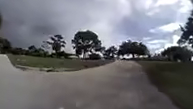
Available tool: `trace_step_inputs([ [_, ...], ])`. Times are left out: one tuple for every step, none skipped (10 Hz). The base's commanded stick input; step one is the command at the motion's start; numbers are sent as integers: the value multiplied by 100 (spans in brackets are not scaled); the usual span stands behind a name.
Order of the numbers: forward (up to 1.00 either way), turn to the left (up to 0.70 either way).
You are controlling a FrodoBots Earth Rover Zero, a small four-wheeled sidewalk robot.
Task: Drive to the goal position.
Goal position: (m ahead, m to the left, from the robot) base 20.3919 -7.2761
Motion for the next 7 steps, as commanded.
trace_step_inputs([
  [70,-2],
  [70,0],
  [70,0],
  [70,0],
  [70,0],
  [70,0],
  [70,0],
])
